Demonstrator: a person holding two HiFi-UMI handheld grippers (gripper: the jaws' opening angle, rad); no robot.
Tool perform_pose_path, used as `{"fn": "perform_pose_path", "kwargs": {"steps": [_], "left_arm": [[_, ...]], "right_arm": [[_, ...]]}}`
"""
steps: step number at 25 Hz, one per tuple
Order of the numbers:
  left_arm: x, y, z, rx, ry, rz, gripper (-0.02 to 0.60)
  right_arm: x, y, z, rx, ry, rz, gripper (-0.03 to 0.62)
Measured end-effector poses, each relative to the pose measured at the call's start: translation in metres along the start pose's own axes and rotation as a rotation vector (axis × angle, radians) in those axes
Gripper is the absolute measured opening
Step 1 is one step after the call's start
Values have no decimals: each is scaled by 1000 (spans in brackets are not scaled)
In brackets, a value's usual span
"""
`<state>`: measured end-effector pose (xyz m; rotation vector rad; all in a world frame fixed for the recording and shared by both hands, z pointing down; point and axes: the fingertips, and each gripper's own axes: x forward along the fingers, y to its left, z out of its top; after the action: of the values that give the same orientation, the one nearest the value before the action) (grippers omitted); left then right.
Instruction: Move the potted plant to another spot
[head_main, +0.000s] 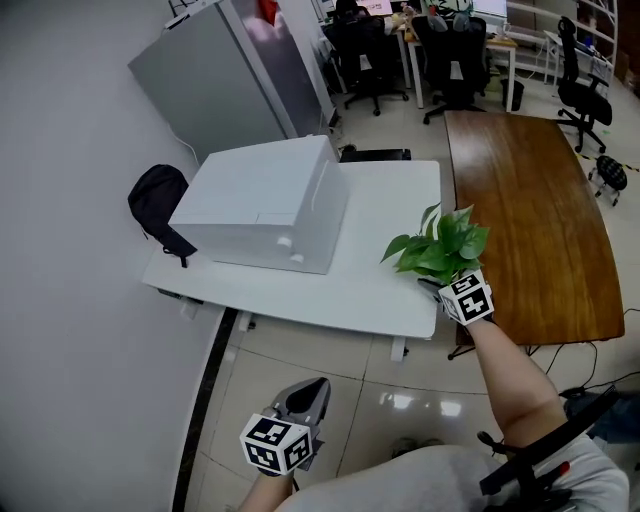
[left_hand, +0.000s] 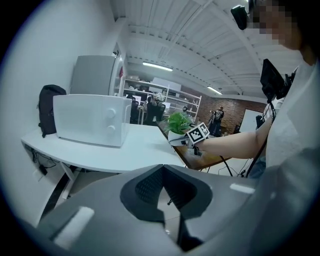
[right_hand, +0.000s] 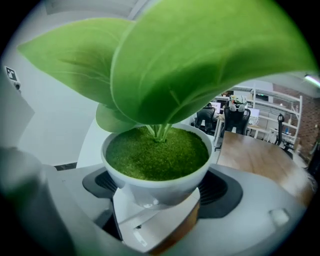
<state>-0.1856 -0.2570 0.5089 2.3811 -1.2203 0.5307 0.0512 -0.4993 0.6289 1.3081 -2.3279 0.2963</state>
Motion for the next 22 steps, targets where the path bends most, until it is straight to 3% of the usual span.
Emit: {"fn": "perform_pose_path", "kwargs": {"steps": [22], "left_arm": [[111,-136,42,162,30,-315,-3]], "right_arm": [[-184,-176,-79,121,17,-321,469]]}}
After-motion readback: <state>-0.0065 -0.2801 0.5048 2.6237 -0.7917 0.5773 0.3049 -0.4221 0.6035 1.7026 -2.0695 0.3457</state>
